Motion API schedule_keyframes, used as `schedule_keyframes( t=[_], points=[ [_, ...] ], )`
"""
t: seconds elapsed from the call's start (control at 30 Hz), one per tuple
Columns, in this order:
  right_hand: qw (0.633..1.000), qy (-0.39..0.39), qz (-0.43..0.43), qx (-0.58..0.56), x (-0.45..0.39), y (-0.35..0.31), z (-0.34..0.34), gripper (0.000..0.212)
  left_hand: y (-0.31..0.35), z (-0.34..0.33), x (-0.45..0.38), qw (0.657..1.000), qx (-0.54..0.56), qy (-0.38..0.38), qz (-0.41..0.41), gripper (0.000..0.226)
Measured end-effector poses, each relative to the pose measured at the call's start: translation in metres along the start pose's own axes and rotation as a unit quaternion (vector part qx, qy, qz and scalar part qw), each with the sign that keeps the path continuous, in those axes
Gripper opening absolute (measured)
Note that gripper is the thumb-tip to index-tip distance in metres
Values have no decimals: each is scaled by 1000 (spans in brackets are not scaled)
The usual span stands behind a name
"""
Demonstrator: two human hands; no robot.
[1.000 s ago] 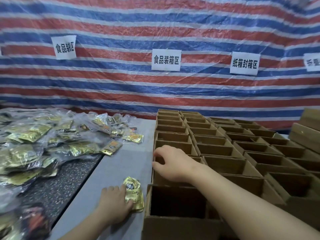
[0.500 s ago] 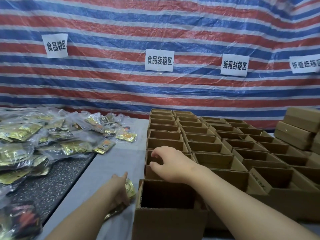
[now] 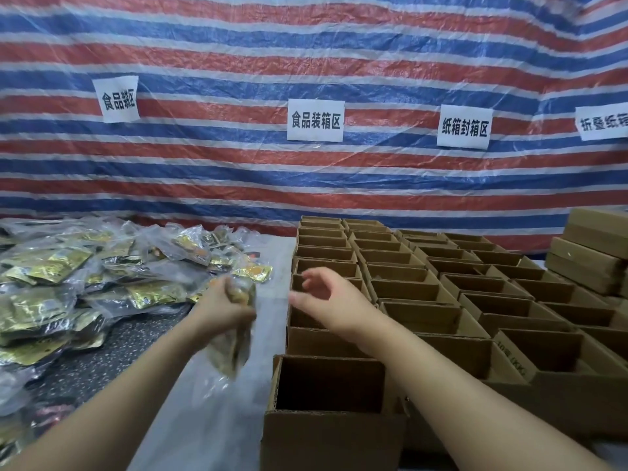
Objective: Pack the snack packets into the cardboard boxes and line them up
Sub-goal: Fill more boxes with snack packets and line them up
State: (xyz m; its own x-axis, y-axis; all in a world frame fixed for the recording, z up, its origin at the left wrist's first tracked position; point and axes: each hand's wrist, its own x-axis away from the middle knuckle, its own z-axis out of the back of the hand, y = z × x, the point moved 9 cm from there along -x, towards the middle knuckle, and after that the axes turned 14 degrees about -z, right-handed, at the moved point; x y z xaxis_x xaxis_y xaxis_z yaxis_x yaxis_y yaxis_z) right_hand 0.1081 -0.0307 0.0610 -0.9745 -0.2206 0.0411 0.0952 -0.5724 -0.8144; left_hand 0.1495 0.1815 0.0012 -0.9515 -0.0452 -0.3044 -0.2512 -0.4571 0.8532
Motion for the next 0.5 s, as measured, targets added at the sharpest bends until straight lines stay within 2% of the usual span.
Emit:
schedule_keyframes(
  t=[0.07, 0.1, 0.17, 0.23, 0.33, 0.43, 0.5],
  points=[
    [995, -38, 2, -91, 0, -8, 2, 106, 58, 2, 3, 995, 81, 10, -60, 44],
    [992, -55, 6, -116, 1, -12, 4, 116, 86, 0, 6, 989, 120, 5, -86, 46],
    [985, -89, 19, -144, 8, -21, 9, 122, 132, -13, 15, 975, 178, -26, -127, 52],
    [980, -128, 47, -145, 17, -28, 13, 111, 166, -30, 25, 963, 213, -67, -151, 62],
    [973, -142, 95, -158, 31, -34, 25, 78, 195, -50, 36, 941, 270, -97, -181, 64],
    [969, -130, 110, -178, 39, -26, 43, 74, 204, -69, 41, 934, 285, -117, -184, 58],
    [970, -129, 119, -170, 44, -18, 49, 72, 209, -77, 43, 947, 213, -116, -209, 46]
  ],
)
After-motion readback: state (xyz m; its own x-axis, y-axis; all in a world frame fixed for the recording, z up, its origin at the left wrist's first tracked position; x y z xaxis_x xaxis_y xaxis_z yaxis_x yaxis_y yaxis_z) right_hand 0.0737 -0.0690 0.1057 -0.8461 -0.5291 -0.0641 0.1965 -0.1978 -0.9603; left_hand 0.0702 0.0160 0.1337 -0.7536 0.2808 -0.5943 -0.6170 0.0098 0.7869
